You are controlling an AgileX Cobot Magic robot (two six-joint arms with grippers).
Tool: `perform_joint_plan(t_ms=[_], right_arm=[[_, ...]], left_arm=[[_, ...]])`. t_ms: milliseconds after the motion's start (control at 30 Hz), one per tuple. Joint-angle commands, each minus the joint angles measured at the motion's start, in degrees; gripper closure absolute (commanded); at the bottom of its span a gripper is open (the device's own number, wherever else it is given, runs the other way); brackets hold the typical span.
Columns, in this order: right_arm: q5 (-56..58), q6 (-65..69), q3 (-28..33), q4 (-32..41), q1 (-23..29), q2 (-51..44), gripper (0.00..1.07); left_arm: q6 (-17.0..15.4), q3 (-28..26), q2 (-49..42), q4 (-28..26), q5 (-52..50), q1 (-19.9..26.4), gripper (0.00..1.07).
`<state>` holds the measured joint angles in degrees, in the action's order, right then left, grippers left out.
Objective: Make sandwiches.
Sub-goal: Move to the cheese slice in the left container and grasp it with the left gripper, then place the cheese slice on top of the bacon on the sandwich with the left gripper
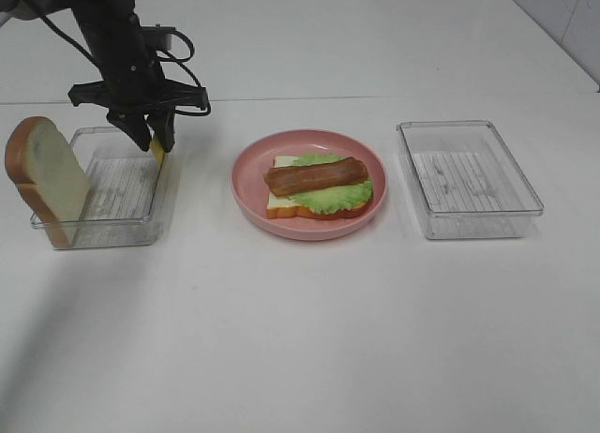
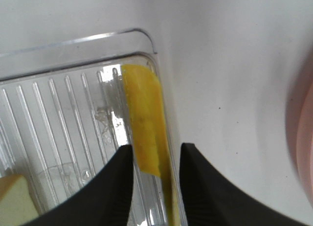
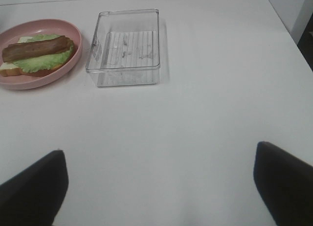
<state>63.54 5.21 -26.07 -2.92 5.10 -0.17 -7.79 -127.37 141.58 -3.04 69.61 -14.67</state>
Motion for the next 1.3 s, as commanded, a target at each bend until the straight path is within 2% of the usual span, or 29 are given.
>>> perform_joint_plan(t_ms=[33,267,300,367,400,433,467,767,967,1067,1300], right_arm=[[-0.5,-0.3,0.1,-0.2,-0.1,-1.8,0.11],[-0.5,-0.3,0.1,-0.2,-0.1,-1.8,0.11],[-0.5,-0.3,0.1,-0.2,-0.1,-1.8,0.11],[-0.5,-0.3,0.1,-0.2,-0.1,-1.8,0.11],[-0.5,-0.3,0.1,-0.2,-0.1,-1.8,0.11],[-0.5,-0.3,0.1,-0.2,-0.1,-1.8,0.11],[-0.5,-0.3,0.1,-0.2,-0.1,-1.8,0.11],[-0.5,-0.3,0.1,-0.2,-0.1,-1.8,0.11],[-0.5,-0.3,0.1,-0.2,-0.1,-1.8,0.11],[-0.5,-0.3,0.1,-0.2,-0.1,-1.8,0.11],[-0.5,-0.3,0.1,-0.2,-0.1,-1.8,0.11]], left_arm=[[-0.3,0.2,-0.1,-1.1,0.4,-0.4,0.75],[-0.3,0.2,-0.1,-1.1,0.2,-0.4,0.77],[-0.3,0.2,-0.1,-1.1,0.2,-0.4,0.83],[-0.3,0.2,-0.1,-1.1,0.2,-0.4,0.87],[-0.3,0.2,-0.1,-1.0,0.2,-0.4,0.98],[-0.3,0.2,-0.1,-1.0,0.2,-0.4,0.98],[-0.1,0.2,-0.1,-1.0,0.2,-0.4,1.07],[0.2,0.2,-0.3,-1.0,0.3,-0.4,1.07],[0.2,-2.8,-0.3,-0.9,2.9,-0.4,1.07],[-0.3,-6.6,-0.4,-0.2,6.0,-0.4,1.07],[-1.5,-7.1,-3.8,-0.5,6.0,-0.4,1.07]])
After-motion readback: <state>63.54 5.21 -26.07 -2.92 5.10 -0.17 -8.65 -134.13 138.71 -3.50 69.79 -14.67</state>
